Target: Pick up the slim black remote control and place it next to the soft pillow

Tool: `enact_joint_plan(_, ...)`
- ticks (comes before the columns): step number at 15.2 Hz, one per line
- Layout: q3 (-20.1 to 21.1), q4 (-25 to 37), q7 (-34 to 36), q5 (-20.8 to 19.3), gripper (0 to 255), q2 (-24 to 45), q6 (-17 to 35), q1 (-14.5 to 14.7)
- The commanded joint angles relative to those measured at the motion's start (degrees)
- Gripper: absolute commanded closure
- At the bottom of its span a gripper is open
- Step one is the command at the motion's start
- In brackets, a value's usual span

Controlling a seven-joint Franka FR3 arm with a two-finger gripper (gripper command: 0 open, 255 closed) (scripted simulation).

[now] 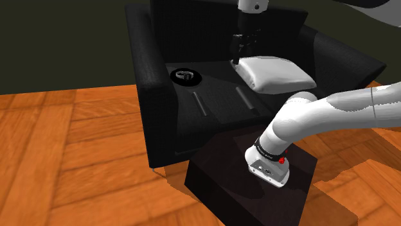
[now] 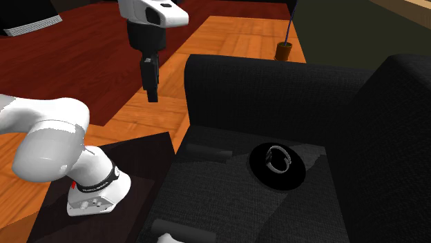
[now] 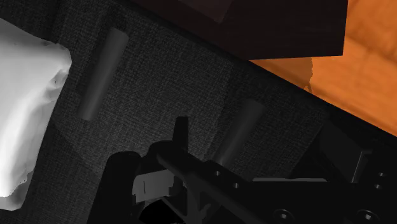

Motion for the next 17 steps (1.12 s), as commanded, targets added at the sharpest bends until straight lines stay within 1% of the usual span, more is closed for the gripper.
enact_joint_plan(1,0.0,0.0,0.0,0.0,0,0.0,0.0,0.0)
enact_joint_plan(9,0.6,-8.3,7.1,3.4,0,8.4,15.7,-2.0)
enact_joint_plan(13,0.8,-10.7,10.1,5.1,0,14.6,24.0,-2.8)
enact_joint_plan(17,0.8,-11.9,12.7,6.8,0,22.1,32.3,-3.4)
